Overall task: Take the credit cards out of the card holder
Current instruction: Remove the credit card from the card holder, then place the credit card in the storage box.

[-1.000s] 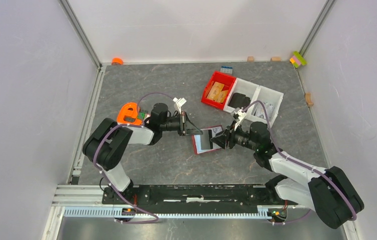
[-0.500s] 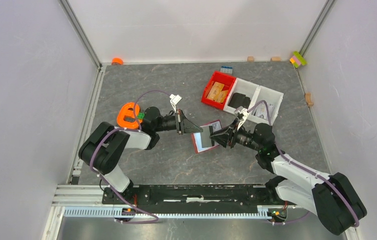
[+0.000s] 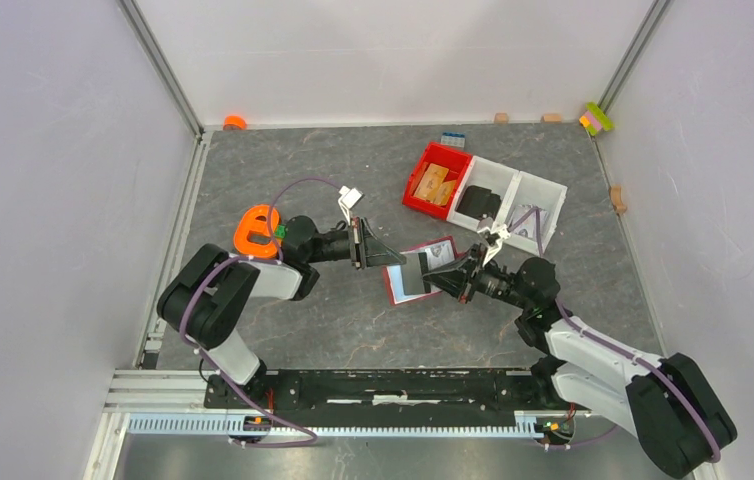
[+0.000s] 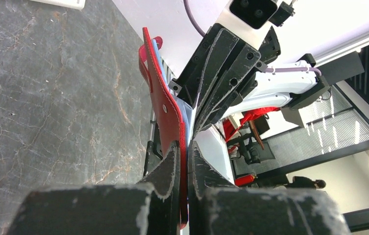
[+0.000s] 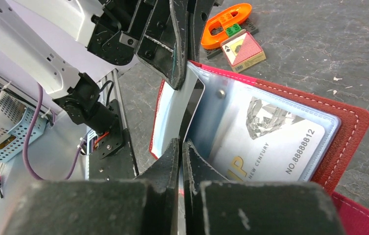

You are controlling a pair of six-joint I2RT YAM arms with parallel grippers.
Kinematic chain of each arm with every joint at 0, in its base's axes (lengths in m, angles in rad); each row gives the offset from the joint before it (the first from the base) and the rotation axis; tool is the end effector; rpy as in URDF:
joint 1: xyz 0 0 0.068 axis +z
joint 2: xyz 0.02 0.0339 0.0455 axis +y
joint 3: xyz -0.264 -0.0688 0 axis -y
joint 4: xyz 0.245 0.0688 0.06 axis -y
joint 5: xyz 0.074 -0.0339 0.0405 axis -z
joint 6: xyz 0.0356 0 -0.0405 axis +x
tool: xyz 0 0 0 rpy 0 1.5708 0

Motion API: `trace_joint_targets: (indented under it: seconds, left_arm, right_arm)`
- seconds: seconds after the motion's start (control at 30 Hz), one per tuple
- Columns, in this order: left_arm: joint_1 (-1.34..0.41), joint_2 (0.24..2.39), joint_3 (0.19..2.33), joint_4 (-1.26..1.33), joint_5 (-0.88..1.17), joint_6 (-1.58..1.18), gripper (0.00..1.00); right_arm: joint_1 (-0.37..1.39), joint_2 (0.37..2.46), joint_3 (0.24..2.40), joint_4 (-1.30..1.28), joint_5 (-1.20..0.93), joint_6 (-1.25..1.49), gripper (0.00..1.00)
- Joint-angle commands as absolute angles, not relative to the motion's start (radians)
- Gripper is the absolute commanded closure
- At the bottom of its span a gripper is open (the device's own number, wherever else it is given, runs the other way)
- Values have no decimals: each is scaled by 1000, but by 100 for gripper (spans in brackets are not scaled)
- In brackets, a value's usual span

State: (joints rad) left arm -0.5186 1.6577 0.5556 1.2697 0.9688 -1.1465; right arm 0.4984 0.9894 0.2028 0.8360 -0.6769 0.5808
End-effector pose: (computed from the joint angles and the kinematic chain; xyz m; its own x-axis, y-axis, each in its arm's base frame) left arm 0.2460 -0.1742 0.2007 -0.8394 -0.1152 -0.5312 0.5382 -0.0387 -0.8420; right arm 0.1581 0.1114 0.2081 -0.4697 0.2313 -0.8520 -0.7947 0.3094 0.5222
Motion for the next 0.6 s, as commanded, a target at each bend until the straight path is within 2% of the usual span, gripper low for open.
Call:
trace_joint_targets:
  seconds: [0.0, 0.2, 0.47, 0.57]
  left_arm:
    - [-522, 1594, 552, 1258, 956, -1100, 98]
    - [-522, 1481, 540, 1043, 909, -934, 94]
    - [-522, 1366, 540, 804, 809, -784, 93]
    - [-522, 1339, 570, 573, 692, -682, 93]
  right_arm:
    - [501, 937, 192, 881, -660, 577, 100]
    - [489, 836, 169, 806, -552, 548, 100]
    - [470, 751, 172, 649, -380, 503, 100]
    - [454, 729, 190, 536, -260, 481, 100]
